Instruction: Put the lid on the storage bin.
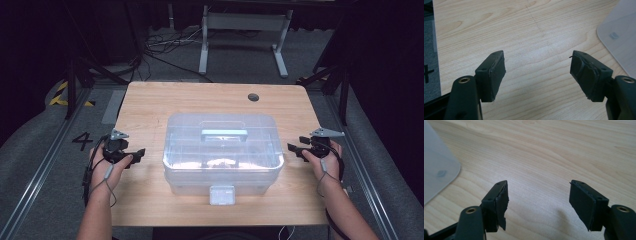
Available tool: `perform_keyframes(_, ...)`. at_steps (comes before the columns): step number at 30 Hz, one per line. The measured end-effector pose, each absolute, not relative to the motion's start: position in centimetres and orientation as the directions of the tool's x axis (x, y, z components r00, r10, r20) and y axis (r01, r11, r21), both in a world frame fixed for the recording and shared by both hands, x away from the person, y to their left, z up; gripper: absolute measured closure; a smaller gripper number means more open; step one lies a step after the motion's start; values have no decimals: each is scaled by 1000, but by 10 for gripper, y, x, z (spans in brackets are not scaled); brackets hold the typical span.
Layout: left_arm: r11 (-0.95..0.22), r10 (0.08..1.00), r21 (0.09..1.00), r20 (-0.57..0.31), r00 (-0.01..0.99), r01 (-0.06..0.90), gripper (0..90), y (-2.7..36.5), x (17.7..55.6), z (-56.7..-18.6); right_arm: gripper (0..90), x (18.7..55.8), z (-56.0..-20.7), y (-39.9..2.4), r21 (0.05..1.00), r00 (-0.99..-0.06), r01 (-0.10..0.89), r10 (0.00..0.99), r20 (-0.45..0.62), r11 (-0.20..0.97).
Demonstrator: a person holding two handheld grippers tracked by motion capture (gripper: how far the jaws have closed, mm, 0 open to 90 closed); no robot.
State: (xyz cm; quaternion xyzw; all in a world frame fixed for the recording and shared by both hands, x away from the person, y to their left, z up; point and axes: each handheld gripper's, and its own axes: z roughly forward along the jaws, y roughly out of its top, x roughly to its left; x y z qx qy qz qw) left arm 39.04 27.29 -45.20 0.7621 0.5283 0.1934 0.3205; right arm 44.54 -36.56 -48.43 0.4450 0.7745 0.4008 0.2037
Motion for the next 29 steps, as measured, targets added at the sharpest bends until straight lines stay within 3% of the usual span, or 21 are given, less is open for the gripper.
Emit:
perform_keyframes(8, -268, 920, 728, 1, 391, 630, 289, 280, 375, -454, 312, 427, -493, -358, 795, -566, 512, 824, 27, 325)
perform_keyframes(12, -261, 913, 723, -29, 406, 639, 289, 282, 368, -457, 309, 419, -495, -354, 776, -603, 504, 797, 2, 380)
perform_keyframes(29, -309, 887, 677, -48, 460, 668, 283, 280, 359, -467, 291, 414, -492, -357, 781, -587, 508, 810, 6, 363)
